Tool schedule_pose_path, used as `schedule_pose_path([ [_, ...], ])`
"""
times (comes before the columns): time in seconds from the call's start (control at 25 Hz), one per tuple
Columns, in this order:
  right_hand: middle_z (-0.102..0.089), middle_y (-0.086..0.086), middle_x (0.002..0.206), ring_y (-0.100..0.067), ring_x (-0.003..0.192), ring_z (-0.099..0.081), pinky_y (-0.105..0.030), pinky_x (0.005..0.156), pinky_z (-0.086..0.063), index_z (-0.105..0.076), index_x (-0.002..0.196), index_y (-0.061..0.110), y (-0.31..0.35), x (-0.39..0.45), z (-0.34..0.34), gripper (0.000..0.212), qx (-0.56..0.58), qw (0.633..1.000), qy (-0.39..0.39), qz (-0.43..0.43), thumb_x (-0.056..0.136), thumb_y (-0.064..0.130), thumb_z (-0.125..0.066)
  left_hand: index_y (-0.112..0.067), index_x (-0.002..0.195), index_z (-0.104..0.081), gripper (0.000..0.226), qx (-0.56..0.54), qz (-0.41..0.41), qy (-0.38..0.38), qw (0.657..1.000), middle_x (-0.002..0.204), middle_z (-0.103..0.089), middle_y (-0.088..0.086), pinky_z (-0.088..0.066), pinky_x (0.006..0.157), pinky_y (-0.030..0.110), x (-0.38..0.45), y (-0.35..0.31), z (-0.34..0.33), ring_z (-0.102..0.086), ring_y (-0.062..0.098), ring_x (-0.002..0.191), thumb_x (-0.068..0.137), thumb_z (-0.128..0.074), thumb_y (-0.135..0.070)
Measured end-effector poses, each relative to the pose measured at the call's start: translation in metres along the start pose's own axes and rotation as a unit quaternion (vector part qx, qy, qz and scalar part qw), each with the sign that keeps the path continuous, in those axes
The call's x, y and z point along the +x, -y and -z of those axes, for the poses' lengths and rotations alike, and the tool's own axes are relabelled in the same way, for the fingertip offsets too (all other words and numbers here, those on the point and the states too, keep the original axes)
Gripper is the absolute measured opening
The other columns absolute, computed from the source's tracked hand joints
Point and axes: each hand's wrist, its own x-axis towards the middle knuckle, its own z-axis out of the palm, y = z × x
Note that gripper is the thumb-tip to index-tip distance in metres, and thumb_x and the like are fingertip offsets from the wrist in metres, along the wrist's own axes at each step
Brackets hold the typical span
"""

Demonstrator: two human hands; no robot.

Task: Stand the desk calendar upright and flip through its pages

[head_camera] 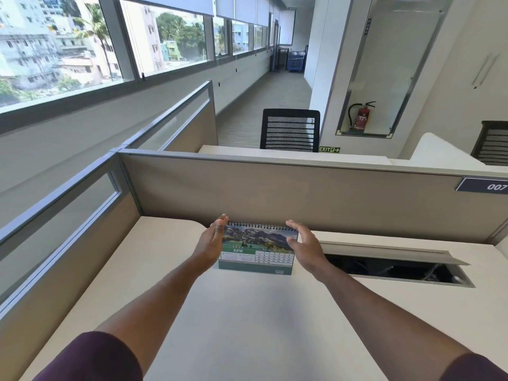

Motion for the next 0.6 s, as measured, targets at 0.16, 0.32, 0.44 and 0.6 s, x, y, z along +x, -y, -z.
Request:
schedule_pose_path([
  [0.16, -0.051, 0.009, 0.150, -0.009, 0.141, -0.040, -0.022, 0.107, -0.029, -0.055, 0.142, 0.022, 0.001, 0.002, -0.002, 0.050, 0.024, 1.000, 0.003, -0.013, 0.097, 0.002, -0.052, -0.011, 0.149, -0.043, 0.054, -0.016, -0.001, -0.013, 1.000, 0.154, -0.044, -0.001, -0.021, 0.111, 0.016, -0.006, -0.004, -0.005, -0.034, 0.000, 0.134, 0.106, -0.026, -0.039],
  [0.32, -0.049, 0.008, 0.153, -0.011, 0.144, -0.038, -0.021, 0.106, -0.027, -0.053, 0.145, 0.021, 0.002, 0.001, 0.001, 0.052, 0.025, 0.999, 0.008, -0.021, 0.097, 0.001, -0.050, -0.011, 0.152, -0.039, 0.055, -0.021, 0.003, -0.010, 1.000, 0.156, -0.041, -0.001, -0.020, 0.112, 0.017, -0.006, -0.004, -0.006, -0.033, 0.000, 0.136, 0.106, -0.025, -0.039],
  [0.44, -0.040, 0.009, 0.160, -0.010, 0.148, -0.032, -0.020, 0.108, -0.025, -0.049, 0.148, 0.022, 0.003, -0.001, 0.002, 0.055, 0.011, 1.000, 0.020, -0.019, 0.098, 0.002, -0.050, -0.013, 0.154, -0.033, 0.055, 0.026, -0.005, 0.012, 1.000, 0.163, -0.028, -0.001, -0.013, 0.125, 0.031, -0.002, -0.001, -0.002, -0.022, 0.011, 0.151, 0.106, -0.025, -0.040],
  [0.6, -0.028, 0.010, 0.166, -0.011, 0.152, -0.025, -0.020, 0.113, -0.020, -0.037, 0.156, 0.023, 0.005, -0.008, 0.003, 0.062, -0.033, 0.999, 0.018, -0.007, 0.098, 0.008, -0.052, -0.011, 0.156, -0.028, 0.053, 0.128, -0.025, 0.035, 0.991, 0.168, -0.008, 0.001, -0.002, 0.124, 0.033, -0.004, 0.001, 0.002, -0.001, 0.023, 0.156, 0.107, -0.029, -0.033],
])
